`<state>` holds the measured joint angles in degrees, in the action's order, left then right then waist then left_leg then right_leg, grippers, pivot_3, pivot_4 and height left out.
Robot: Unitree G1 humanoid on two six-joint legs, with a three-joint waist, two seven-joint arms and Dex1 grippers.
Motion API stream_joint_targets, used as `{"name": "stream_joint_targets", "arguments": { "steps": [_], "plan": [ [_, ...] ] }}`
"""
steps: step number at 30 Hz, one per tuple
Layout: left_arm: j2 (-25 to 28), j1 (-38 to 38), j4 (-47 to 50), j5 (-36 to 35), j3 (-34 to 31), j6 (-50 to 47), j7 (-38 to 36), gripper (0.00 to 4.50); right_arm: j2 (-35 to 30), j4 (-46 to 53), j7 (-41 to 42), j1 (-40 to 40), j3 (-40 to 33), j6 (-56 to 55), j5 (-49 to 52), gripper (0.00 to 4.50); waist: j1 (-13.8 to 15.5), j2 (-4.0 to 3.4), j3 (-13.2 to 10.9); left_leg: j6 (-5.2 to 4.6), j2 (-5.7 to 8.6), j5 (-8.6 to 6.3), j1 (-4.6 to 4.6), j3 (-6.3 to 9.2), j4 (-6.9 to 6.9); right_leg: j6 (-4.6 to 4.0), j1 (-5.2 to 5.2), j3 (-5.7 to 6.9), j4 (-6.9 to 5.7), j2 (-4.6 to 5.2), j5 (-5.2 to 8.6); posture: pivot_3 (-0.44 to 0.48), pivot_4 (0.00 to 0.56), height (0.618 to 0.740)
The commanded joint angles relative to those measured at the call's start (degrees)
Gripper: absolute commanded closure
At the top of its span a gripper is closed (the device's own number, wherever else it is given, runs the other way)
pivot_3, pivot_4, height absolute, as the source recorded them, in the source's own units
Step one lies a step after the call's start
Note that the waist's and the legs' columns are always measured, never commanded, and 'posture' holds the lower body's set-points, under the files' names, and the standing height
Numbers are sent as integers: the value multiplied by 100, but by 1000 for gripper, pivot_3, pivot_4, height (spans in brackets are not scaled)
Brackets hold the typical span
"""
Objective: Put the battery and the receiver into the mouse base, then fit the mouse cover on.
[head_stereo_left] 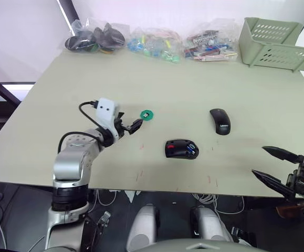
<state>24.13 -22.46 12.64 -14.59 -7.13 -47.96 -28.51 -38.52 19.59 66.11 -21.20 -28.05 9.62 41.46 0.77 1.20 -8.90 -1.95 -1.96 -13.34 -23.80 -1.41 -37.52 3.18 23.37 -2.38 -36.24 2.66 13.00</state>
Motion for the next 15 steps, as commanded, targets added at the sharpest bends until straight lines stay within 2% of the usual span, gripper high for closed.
{"name": "stream_joint_targets", "arguments": {
  "steps": [1, 7, 14, 15],
  "plan": [
    [-16, -298, -29, 119, 190, 38, 220, 40, -100, -217, 158, 146, -280, -126, 104, 0, -1, 0, 0, 1, 0, 1, 2, -1, 0, -2, 0, 0, -4, 0, 1, 0, 150, 740],
    [143, -747, -870, 217, 550, 213, 6, 40, -382, -270, 334, 180, -333, 65, 197, 0, -16, -1, 0, 5, 7, 4, 8, 5, -2, -15, 4, -1, -31, -3, 10, 0, 150, 740],
    [-20, -783, -956, 210, 747, 245, 80, 40, -368, -373, 313, 542, -223, 37, 156, 0, -8, 0, 0, 7, 8, 5, 5, 4, -6, 3, 6, -5, -35, -3, -1, 0, 150, 740],
    [-61, -798, -963, 201, 740, 237, 105, 267, -350, -357, 322, 547, -215, 15, 129, 0, -8, 0, 0, 7, 9, 6, 4, 5, -10, 3, 6, -5, -37, -2, -1, 0, 150, 740]
  ]
}}
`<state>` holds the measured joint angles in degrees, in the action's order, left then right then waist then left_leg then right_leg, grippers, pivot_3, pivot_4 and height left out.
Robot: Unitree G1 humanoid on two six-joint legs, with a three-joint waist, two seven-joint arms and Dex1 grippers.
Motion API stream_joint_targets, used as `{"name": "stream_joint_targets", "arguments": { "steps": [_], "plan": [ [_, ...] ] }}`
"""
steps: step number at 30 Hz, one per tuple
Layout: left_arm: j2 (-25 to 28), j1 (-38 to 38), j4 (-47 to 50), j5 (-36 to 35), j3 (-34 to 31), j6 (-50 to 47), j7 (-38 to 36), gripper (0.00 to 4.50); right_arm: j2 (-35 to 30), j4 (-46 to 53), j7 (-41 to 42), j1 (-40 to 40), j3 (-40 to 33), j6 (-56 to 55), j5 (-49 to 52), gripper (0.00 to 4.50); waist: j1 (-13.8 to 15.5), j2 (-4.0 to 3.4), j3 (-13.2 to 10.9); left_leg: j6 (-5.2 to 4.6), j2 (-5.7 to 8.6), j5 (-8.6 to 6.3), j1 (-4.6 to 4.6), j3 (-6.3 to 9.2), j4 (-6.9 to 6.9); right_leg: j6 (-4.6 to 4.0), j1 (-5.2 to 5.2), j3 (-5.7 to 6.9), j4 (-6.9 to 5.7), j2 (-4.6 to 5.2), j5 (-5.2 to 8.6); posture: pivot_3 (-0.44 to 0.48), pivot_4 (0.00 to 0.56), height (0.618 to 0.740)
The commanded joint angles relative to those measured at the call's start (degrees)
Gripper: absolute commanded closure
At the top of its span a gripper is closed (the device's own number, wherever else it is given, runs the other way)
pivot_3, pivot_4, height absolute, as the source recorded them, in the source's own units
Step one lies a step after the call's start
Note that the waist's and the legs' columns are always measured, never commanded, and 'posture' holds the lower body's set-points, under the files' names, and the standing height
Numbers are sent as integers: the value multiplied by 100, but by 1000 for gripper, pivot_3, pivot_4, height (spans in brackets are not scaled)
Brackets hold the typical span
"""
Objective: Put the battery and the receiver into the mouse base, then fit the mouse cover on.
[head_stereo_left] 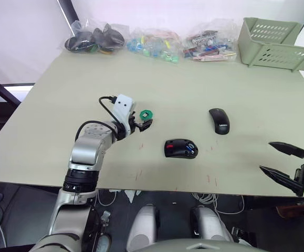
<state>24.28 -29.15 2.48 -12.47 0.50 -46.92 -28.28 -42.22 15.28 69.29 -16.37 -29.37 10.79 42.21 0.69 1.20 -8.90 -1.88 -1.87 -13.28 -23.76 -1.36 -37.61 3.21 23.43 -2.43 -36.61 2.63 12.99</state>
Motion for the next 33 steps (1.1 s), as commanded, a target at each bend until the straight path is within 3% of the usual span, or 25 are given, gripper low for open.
{"name": "stream_joint_targets", "arguments": {
  "steps": [1, 3, 4, 6, 19, 33],
  "plan": [
    [-110, -134, 74, -9, -20, 126, 106, 533, 48, 90, 2, 60, -83, -167, -8, 0, 5, 0, 0, 0, 0, 0, 0, 0, -3, 0, 0, 0, -2, 0, 0, 0, 150, 740],
    [-171, -119, 145, 5, -4, 129, 160, 1096, 136, 120, -72, 42, -68, -334, -171, 0, 7, 0, 0, 0, 0, 0, -1, 4, -5, 0, 0, 3, -6, 0, 0, 0, 150, 740],
    [-193, -113, 169, 9, -7, 120, 197, 1619, 183, 140, -110, 29, -47, -386, -223, 0, 6, 0, 0, 0, 0, 0, -1, 4, -5, 0, 0, 3, -8, -1, 0, 0, 150, 740],
    [-205, -80, 198, 6, -23, 112, 238, 1965, 310, 196, -97, -22, 25, -368, -141, 0, 3, 0, 0, 0, 0, 0, 0, 3, -5, 1, 0, 2, -9, -1, 0, 0, 150, 740],
    [-161, -83, 200, 79, 73, 107, 362, 1965, 387, -64, 381, -75, 134, -318, 17, 0, 1, -1, 0, 0, 0, 0, -4, 2, -40, -19, -2, 0, -23, 0, 11, 0, 150, 740],
    [-207, -352, -525, 284, 33, 568, 368, 1965, 403, -288, 625, -206, 73, -507, -88, 0, 4, 0, 0, 0, 0, 0, -5, 3, -46, -19, -3, 1, -25, 0, 11, 0, 150, 740]
  ]
}}
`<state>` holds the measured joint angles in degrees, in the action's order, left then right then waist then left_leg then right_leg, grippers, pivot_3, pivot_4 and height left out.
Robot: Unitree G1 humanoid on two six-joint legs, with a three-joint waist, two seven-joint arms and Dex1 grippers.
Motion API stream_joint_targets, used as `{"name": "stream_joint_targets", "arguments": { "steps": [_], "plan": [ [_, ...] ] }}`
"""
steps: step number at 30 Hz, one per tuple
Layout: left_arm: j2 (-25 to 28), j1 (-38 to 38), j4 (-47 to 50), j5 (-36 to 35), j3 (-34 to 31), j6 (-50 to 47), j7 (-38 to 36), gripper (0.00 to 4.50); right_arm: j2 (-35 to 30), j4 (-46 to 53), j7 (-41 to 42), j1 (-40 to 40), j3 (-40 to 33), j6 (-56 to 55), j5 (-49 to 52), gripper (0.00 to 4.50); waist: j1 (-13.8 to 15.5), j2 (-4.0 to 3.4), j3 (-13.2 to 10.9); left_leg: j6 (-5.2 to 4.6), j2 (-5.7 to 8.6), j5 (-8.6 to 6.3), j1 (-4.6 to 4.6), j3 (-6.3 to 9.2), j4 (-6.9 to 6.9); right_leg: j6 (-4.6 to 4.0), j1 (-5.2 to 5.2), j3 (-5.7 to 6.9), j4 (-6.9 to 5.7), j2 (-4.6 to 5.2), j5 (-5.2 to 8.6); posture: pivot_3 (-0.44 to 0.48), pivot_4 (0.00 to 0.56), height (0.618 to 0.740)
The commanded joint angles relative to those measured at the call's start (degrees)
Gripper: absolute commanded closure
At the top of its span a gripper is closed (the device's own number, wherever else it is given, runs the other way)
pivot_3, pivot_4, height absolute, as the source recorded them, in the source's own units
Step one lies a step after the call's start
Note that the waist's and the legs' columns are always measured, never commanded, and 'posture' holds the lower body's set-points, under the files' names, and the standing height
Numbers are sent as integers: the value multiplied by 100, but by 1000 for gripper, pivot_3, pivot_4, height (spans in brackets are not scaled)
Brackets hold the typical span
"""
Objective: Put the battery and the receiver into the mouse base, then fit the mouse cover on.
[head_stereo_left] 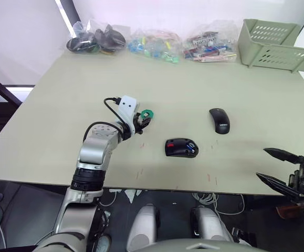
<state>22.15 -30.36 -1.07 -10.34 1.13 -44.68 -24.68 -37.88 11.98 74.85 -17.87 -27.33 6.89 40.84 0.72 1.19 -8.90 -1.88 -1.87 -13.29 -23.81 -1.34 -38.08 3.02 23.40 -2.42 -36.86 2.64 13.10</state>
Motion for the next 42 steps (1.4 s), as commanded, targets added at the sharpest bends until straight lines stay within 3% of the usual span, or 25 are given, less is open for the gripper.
{"name": "stream_joint_targets", "arguments": {
  "steps": [1, 18, 37, 39, 42],
  "plan": [
    [-4, -259, -233, 80, -33, 394, 8, 1965, -30, 44, 74, -70, -136, -126, 48, 0, 2, 0, 0, 0, 0, 0, 0, 0, -1, 0, 0, 1, 0, 0, 0, 0, 150, 740],
    [-256, -397, -1049, 365, 48, 1163, 78, 1965, -112, 80, 167, -301, -318, -115, 131, 0, 1, 0, 0, 0, 0, 0, -1, 0, -1, 1, 0, 0, 0, 0, 0, 0, 150, 740],
    [-341, -414, -1197, 397, 28, 1167, 170, 1965, -201, 97, 168, -389, -329, -78, 193, 0, 1, 0, 0, 0, 0, 0, -2, 0, -2, 2, 0, 1, 0, 0, 0, 0, 150, 740],
    [-330, -420, -1219, 411, 33, 1146, 179, 2676, -205, 97, 168, -389, -330, -74, 197, 0, 1, 0, 0, 0, 0, 0, -2, 0, -2, 1, 0, 0, 0, 0, 0, 0, 150, 740],
    [-325, -426, -1216, 413, 43, 1123, 172, 2676, -202, 116, 159, -398, -320, -67, 199, 0, 1, 0, 0, 0, 0, 0, -2, 0, -2, 1, 0, 0, 0, 0, 0, 0, 150, 740]
  ]
}}
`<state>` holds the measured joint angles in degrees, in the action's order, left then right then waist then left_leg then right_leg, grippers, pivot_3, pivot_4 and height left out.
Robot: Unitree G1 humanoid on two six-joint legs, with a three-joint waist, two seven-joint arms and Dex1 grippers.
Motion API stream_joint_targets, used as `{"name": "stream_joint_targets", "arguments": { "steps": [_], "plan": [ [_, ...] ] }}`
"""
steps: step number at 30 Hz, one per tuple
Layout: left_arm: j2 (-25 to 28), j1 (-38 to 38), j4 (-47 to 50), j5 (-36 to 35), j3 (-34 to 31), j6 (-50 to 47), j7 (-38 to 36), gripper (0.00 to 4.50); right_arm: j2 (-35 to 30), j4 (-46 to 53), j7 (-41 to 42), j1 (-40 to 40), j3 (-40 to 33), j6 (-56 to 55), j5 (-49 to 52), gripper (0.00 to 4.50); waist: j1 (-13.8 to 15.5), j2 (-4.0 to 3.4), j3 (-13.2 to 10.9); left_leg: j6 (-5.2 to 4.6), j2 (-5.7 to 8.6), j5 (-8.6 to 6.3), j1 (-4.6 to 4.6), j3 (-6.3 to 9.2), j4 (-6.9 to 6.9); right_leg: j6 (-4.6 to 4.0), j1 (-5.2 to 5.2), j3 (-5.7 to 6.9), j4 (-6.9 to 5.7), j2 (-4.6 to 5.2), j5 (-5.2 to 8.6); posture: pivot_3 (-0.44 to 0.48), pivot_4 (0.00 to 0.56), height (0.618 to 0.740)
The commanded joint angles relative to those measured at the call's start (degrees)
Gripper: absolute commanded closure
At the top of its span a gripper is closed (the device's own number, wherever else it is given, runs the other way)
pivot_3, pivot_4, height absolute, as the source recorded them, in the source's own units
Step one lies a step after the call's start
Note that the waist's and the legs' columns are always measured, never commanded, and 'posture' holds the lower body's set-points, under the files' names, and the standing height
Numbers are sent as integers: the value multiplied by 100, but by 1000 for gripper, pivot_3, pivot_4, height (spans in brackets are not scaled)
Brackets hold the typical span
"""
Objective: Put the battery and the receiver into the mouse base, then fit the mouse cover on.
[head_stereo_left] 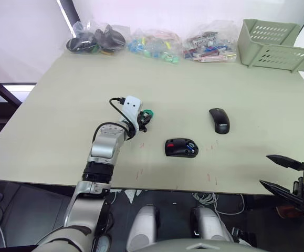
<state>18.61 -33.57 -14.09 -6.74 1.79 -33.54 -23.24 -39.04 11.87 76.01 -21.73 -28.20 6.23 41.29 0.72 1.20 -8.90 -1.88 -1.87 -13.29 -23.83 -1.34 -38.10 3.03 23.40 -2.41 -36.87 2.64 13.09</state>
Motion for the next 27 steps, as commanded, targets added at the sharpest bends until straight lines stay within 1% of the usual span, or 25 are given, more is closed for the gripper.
{"name": "stream_joint_targets", "arguments": {
  "steps": [1, 27],
  "plan": [
    [28, -106, 90, 53, -19, 2, 28, 2676, -82, 128, 41, -16, -230, -6, 153, 0, 0, 0, 0, 0, 0, 0, 0, 0, 0, 0, 0, 0, 0, 0, 0, 0, 150, 740],
    [109, -83, 336, 17, -44, -276, -22, 2676, 6, 255, -16, -151, -95, -40, 105, 0, 0, 0, 0, 0, 0, 0, 1, 0, 0, 0, 0, 0, 0, 0, 0, 0, 150, 740]
  ]
}}
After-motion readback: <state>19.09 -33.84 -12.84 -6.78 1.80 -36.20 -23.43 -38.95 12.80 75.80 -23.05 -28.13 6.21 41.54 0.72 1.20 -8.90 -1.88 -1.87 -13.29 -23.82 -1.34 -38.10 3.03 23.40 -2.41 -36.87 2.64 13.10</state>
